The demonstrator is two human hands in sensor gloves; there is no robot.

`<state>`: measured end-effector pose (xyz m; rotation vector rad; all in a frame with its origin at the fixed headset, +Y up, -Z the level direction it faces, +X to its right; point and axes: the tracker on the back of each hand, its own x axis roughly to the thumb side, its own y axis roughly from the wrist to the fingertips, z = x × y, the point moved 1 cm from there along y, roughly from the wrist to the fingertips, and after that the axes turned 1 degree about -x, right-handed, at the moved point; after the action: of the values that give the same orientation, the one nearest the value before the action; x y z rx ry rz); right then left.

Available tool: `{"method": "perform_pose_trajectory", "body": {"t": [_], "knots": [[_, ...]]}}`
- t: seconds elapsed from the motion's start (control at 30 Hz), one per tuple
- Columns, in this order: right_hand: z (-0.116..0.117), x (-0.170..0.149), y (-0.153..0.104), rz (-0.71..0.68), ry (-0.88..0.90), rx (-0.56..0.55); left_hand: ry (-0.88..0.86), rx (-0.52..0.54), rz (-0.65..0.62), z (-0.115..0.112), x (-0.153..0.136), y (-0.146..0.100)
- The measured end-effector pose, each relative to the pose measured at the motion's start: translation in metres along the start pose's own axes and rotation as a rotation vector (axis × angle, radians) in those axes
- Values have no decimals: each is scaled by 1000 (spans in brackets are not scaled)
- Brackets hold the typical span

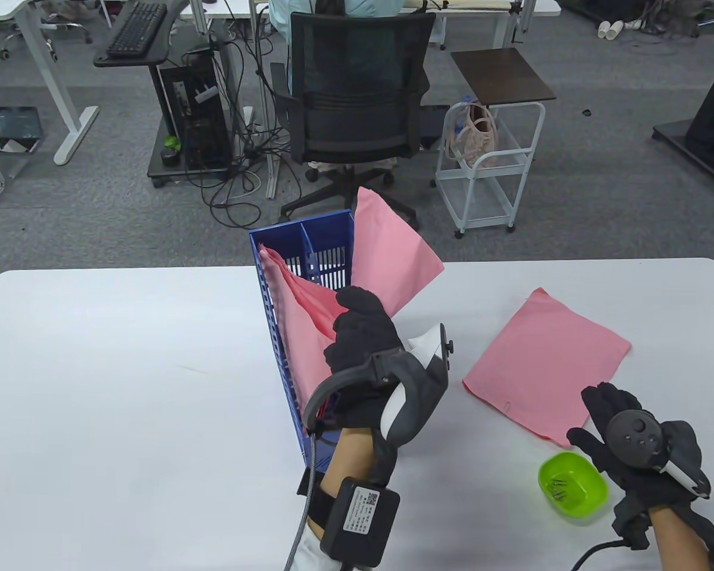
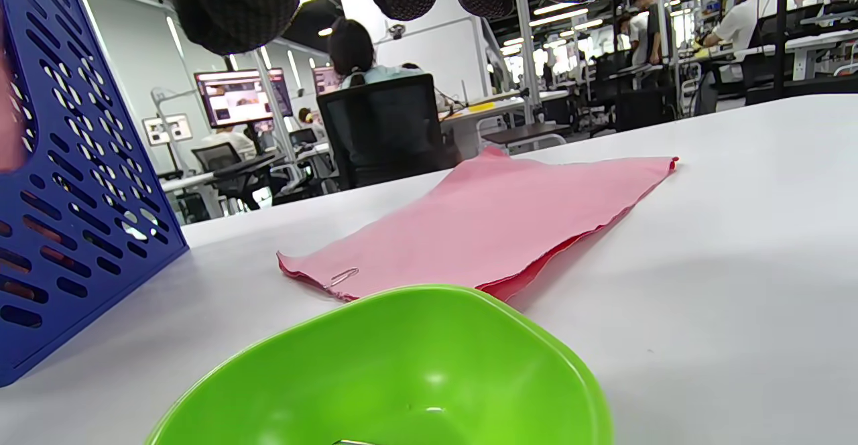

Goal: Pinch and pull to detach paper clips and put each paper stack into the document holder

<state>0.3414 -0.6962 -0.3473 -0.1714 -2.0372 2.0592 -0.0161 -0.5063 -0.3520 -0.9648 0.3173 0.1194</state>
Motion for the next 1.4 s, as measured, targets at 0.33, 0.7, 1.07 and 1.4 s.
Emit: {"method": "perform_pose_trajectory", "body": {"t": [0.33,0.7,1.07,1.4], "knots": [[0,-1,1,-3,0,0,-551,-174,15,-80,-1,-15],[2,0,0,-4,-6,9,-537,-345,-14,-139,9,-35],[3,0,0,2,-9,22,-442,-412,-199,-121,4,-37],[6,1,0,5,-21,40,-507,-446,-403,-78,-9,-48]]}}
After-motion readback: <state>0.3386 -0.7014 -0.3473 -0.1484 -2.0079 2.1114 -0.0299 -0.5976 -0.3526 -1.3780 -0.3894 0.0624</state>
